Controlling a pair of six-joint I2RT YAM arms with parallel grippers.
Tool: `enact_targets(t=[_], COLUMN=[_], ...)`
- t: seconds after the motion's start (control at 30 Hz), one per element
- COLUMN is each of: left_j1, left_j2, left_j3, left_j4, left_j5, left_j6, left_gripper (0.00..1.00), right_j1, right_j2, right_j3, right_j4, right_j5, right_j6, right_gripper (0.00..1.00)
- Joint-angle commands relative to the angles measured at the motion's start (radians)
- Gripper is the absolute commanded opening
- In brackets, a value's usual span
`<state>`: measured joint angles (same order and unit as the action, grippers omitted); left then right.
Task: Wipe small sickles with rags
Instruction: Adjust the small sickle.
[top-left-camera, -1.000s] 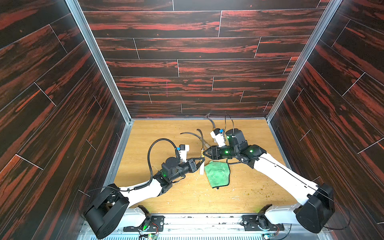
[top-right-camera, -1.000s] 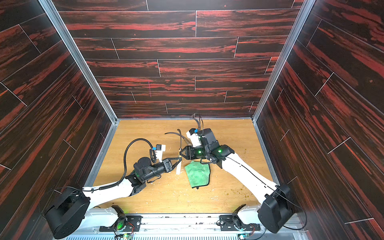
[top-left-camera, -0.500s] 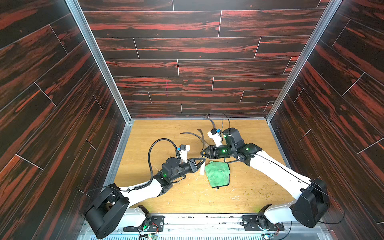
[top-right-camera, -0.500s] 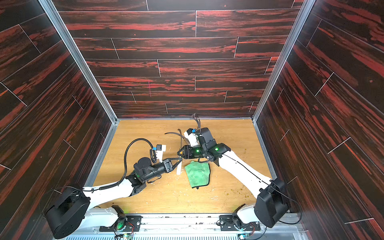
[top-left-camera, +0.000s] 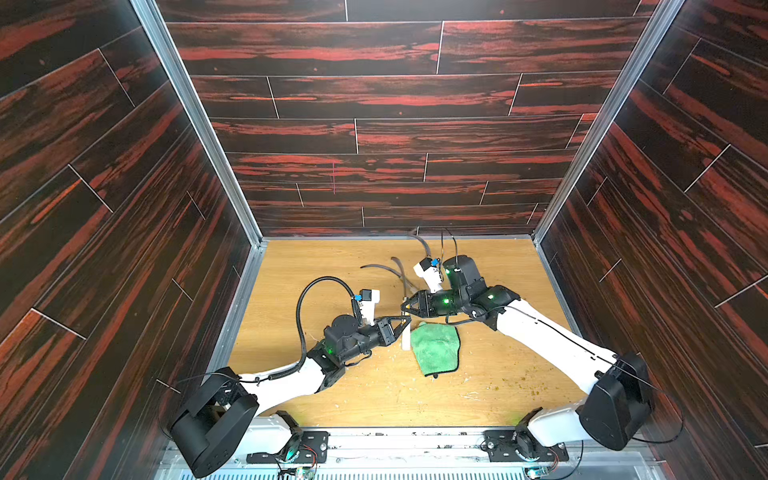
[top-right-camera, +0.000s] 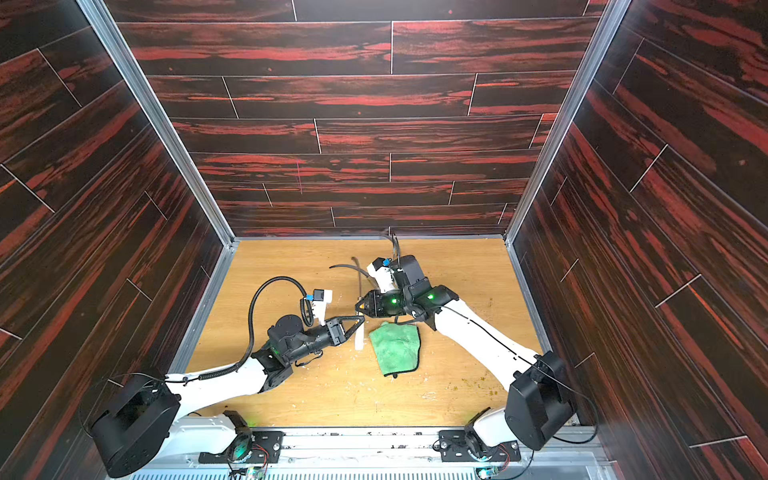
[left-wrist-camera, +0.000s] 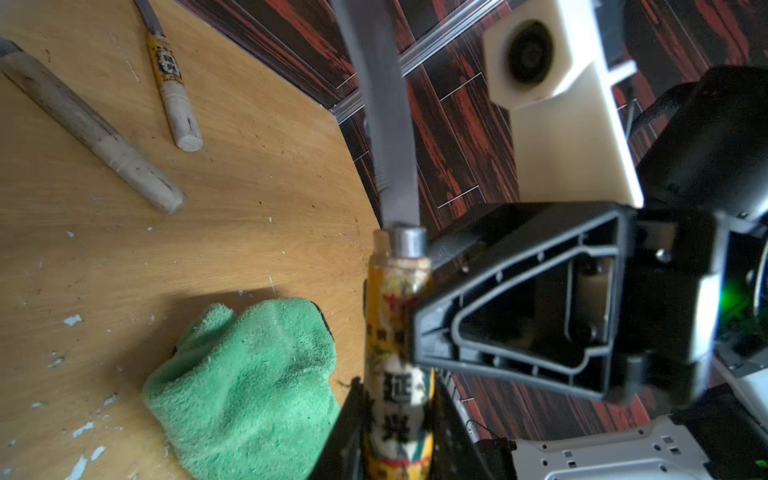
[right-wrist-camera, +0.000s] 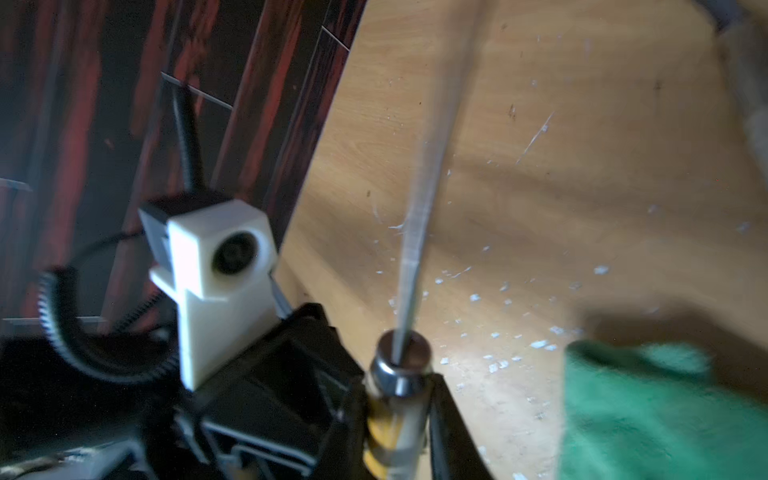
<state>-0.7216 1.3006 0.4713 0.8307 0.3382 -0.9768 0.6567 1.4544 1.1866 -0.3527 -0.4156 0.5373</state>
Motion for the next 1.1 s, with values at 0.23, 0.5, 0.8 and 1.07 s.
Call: enact_targets(t=[0.23, 0.5, 0.8, 1.07], left_j1=[-0.008, -0.018, -0.029, -0.029], left_j2=[-0.034, 0.009, 0.078, 0.060], left_j3=[0.035, 0.070, 0.121, 0.110], left_j4=[-0.039, -0.038, -0.022, -0.031], left_j5=[0.017, 0.033, 0.053, 0.037], left_j6=[0.033, 0.036, 0.033, 0.038], left_gripper=[0.20, 0.30, 0.26, 0.00], right_j1=[0.002, 0.002, 0.002, 0.002], right_j2=[0.009, 0.007, -0.002, -0.006], right_j3=[0.024, 0.027, 0.022, 0.013], right_j4=[0.040, 0.068, 0.066, 0.054], right_j5=[-0.029, -0.058, -0.063, -0.045], right_j6=[0.006, 0.035, 0.035, 0.032], right_gripper=[0.03, 0.02, 0.02, 0.02])
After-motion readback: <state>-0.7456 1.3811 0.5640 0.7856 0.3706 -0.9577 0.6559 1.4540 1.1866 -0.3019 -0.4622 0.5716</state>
